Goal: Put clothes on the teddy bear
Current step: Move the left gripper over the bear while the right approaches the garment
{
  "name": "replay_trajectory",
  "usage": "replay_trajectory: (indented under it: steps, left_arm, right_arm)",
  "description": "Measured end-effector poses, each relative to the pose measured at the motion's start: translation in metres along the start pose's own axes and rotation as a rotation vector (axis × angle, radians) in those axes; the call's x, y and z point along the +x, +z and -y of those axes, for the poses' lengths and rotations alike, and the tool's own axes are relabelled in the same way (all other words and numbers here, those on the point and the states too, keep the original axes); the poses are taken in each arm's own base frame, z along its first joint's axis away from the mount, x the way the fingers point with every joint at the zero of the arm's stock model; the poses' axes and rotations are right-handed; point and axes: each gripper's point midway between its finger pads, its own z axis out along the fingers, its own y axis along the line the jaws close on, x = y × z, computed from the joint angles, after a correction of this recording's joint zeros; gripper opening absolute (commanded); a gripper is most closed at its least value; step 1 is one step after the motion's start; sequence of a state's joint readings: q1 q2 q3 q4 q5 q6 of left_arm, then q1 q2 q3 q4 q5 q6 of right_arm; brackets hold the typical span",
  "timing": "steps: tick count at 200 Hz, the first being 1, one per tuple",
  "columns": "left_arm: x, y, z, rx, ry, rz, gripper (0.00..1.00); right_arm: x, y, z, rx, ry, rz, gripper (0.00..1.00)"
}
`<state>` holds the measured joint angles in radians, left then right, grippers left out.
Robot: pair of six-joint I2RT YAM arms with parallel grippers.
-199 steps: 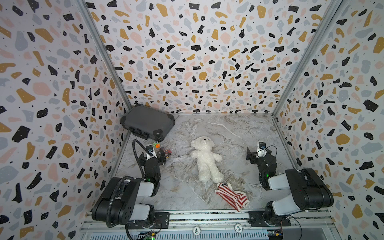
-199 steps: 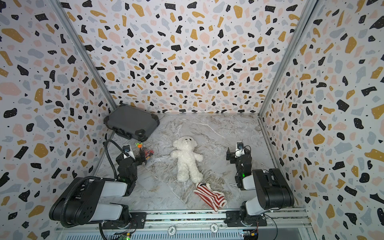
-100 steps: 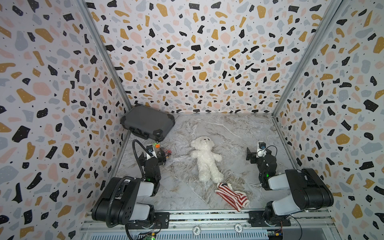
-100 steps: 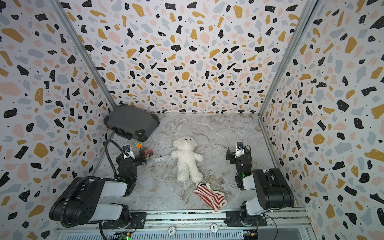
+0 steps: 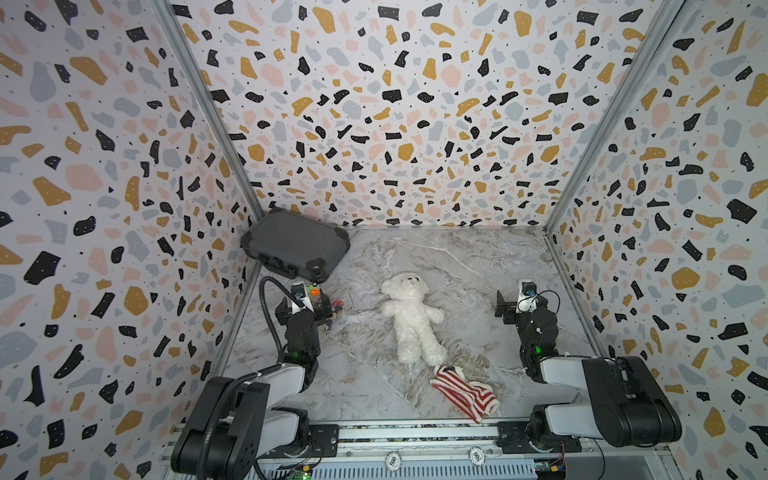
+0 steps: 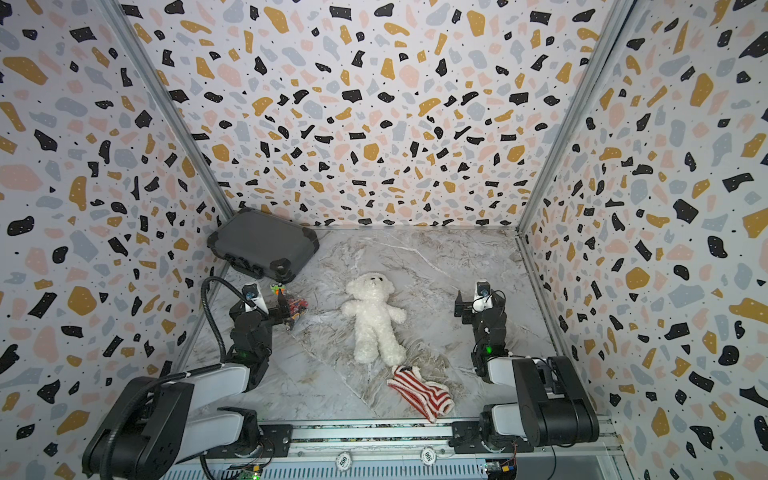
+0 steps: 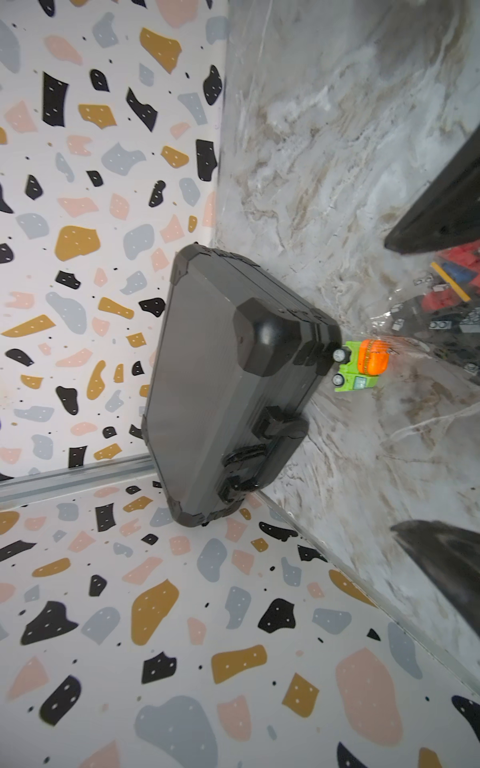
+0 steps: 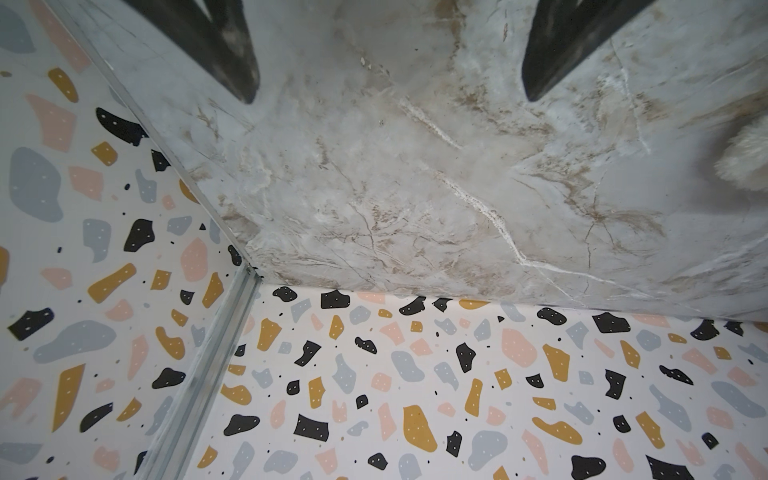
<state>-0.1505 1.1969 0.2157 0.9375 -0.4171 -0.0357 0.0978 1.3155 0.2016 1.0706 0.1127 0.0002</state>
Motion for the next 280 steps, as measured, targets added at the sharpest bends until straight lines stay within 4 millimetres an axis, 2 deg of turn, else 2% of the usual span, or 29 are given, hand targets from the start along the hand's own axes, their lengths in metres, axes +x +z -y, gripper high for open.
replay_trajectory:
  steps: [37, 67, 83, 95, 109, 139, 164, 183, 203, 227, 258, 280]
  left_arm:
    - [-0.04, -0.002, 0.009, 0.057, -0.073, 0.025, 1.0]
    - [-0.064, -0.001, 0.024, 0.128, -0.215, -0.028, 1.0]
    - [-0.068, 0.0, 0.034, 0.144, -0.267, -0.114, 1.0]
    - [-0.068, -0.003, 0.048, 0.173, -0.281, -0.18, 1.0]
    - [-0.06, -0.014, 0.067, 0.221, -0.275, -0.246, 1.0]
    - [-0.024, -0.051, 0.115, 0.354, -0.231, -0.416, 1.0]
    - [-0.003, -0.09, 0.159, 0.487, -0.184, -0.51, 1.0]
    - [0.009, -0.116, 0.189, 0.569, -0.144, -0.563, 1.0]
    - [0.018, -0.133, 0.214, 0.608, -0.095, -0.6, 1.0]
    - [0.029, -0.148, 0.238, 0.636, -0.064, -0.628, 1.0]
    - [0.052, -0.16, 0.254, 0.636, -0.021, -0.665, 0.98]
    - [0.067, -0.165, 0.258, 0.621, 0.003, -0.69, 0.91]
  right_arm:
    - [-0.018, -0.002, 0.001, 0.036, 0.055, -0.026, 0.99]
    - [-0.059, 0.01, -0.002, 0.056, 0.161, -0.055, 0.99]
    - [-0.074, 0.012, -0.017, 0.012, 0.187, -0.084, 0.99]
    - [-0.073, 0.011, -0.033, -0.046, 0.194, -0.126, 0.99]
    - [-0.064, 0.006, -0.052, -0.124, 0.201, -0.189, 0.99]
    - [-0.036, -0.016, -0.09, -0.293, 0.218, -0.336, 0.99]
    - [-0.021, -0.05, -0.126, -0.466, 0.238, -0.405, 0.99]
    - [-0.007, -0.077, -0.143, -0.559, 0.249, -0.452, 1.0]
    - [0.004, -0.098, -0.152, -0.619, 0.262, -0.488, 1.0]
    - [0.008, -0.11, -0.157, -0.653, 0.269, -0.51, 1.0]
    - [0.007, -0.118, -0.162, -0.689, 0.276, -0.51, 1.0]
    - [0.013, -0.125, -0.166, -0.71, 0.273, -0.526, 0.99]
